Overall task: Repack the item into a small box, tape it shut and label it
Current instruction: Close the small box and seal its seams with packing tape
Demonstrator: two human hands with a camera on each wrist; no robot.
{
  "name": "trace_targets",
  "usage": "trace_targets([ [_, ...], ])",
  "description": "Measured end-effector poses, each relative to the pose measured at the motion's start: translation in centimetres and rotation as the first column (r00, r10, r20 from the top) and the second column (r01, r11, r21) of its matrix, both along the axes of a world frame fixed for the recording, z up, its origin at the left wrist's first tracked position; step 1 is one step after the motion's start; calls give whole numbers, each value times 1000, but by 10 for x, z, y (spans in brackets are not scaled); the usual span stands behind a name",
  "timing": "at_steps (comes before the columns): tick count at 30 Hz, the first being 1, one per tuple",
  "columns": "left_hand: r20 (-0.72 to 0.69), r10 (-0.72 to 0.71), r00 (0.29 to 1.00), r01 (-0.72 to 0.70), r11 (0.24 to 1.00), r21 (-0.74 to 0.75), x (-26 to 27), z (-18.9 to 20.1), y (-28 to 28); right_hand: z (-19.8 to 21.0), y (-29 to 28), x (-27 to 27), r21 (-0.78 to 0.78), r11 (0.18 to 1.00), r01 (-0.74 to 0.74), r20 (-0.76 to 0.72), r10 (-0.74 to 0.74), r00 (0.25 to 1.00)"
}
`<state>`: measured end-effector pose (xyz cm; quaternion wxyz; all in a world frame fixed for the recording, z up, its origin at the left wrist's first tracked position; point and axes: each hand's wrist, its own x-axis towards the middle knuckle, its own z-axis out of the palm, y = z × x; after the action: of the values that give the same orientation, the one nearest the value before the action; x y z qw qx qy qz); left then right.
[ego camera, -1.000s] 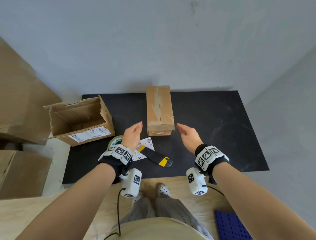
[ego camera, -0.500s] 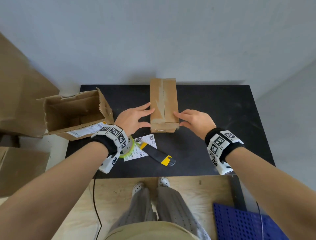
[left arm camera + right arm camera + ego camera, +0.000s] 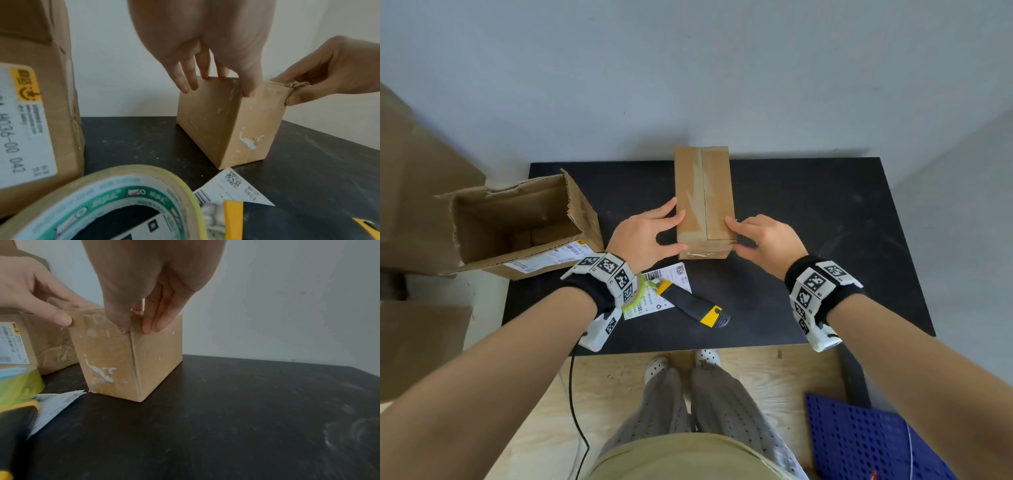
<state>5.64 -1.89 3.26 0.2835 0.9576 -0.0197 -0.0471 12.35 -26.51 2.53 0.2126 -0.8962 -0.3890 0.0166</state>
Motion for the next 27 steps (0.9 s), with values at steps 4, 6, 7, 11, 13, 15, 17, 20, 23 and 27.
trace_targets([
  [4, -5, 62, 998, -62, 998, -21, -1, 1, -7, -4, 5, -5, 43, 997, 57, -14, -57, 998],
  [6, -17, 53, 998, -53, 999, -5, -2, 3, -6, -2, 4, -4, 6, 998, 66, -62, -65, 996],
  [7, -39, 34, 999, -34, 999, 1, -2, 5, -5, 0, 3, -3, -36, 997, 69, -115, -73, 991],
  [11, -172, -51, 984, 47, 999, -29, -4, 14, 2, 12, -2, -2, -139, 989, 54, -276, -91, 957],
  [13, -180, -16, 984, 3, 997, -74, -6, 17, -1, 16, 0, -2, -116, 985, 126, -311, -156, 938],
  [15, -146, 46, 988, -59, 994, -90, -6, 17, -6, 17, 2, -2, -103, 979, 179, -322, -203, 925],
  [17, -105, 94, 990, -103, 991, -83, -6, 14, -11, 16, 4, -2, -84, 975, 205, -330, -222, 918],
  [20, -62, 112, 992, -115, 992, -45, -3, 11, -14, 13, 5, 0, -75, 978, 194, -327, -208, 922],
  [23, -55, 101, 993, -102, 995, -16, -2, 10, -13, 9, 5, 1, -105, 986, 131, -244, -154, 958],
  [27, -65, 88, 994, -88, 996, 15, -1, 9, -11, 4, 7, -2, -55, 996, 75, -95, -80, 992],
])
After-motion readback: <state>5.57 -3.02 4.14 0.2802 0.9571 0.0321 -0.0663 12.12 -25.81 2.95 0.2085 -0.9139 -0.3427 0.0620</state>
